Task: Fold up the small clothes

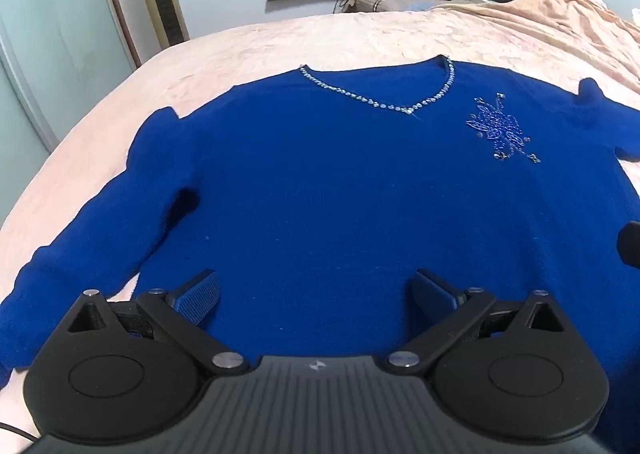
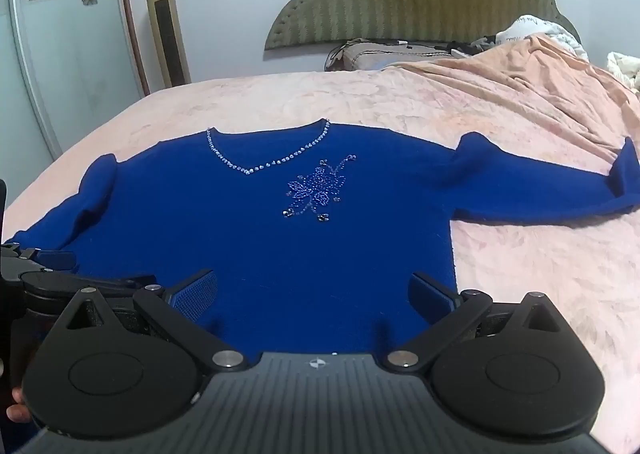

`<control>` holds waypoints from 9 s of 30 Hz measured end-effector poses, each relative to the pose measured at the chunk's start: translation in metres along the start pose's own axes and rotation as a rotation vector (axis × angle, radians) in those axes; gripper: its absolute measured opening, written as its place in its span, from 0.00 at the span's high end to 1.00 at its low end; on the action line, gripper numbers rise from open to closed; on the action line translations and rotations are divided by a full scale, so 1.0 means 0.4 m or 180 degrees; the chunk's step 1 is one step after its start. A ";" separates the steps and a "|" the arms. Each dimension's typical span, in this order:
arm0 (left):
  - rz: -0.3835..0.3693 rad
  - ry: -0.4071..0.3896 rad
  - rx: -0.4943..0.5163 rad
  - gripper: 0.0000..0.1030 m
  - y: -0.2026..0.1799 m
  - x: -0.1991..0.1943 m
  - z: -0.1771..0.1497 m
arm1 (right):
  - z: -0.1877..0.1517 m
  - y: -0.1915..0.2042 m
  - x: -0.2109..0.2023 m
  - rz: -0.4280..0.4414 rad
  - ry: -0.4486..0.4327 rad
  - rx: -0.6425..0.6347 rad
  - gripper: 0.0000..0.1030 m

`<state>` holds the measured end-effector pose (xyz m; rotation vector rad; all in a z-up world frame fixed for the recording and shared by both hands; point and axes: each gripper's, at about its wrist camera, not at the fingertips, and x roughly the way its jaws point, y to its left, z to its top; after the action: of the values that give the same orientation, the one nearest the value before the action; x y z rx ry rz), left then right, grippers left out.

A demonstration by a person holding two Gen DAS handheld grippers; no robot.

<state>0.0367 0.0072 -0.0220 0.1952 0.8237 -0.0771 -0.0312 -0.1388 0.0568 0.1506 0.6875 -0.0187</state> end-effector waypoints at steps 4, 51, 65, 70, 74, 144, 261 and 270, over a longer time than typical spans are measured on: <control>0.0026 -0.0003 0.0050 0.00 -0.020 -0.004 0.003 | -0.010 -0.021 -0.016 0.0034 -0.0027 0.0074 0.00; -0.0051 -0.0099 0.0286 0.00 -0.165 0.011 0.024 | -0.039 -0.133 0.004 0.0126 0.0030 0.0239 0.00; -0.0255 -0.0370 0.0118 0.00 -0.157 0.038 0.002 | 0.031 -0.641 0.034 -0.0609 -0.0376 0.1788 0.01; -0.0272 -0.0439 0.0121 0.00 -0.157 0.042 -0.002 | 0.021 -0.863 0.095 -0.0789 -0.0511 0.2893 0.11; -0.0285 -0.0476 0.0064 0.00 -0.155 0.044 -0.008 | 0.079 -0.905 0.154 -0.0876 -0.0604 0.3046 0.19; 0.0092 -0.0267 -0.0300 0.00 0.254 -0.004 -0.063 | 0.412 0.355 0.395 0.0962 -0.0292 0.0178 0.91; -0.0094 -0.0808 0.0745 0.06 0.223 -0.081 -0.058 | 0.172 0.239 0.355 0.1460 0.0471 0.0605 0.39; 0.0351 -0.0777 0.0469 0.06 0.218 -0.039 -0.005 | 0.299 0.389 0.338 0.1535 0.0318 -0.0101 0.91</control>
<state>0.0373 0.0930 0.0008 0.3624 0.5630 -0.0567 0.1593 0.0023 0.0828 0.2851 0.7364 0.4643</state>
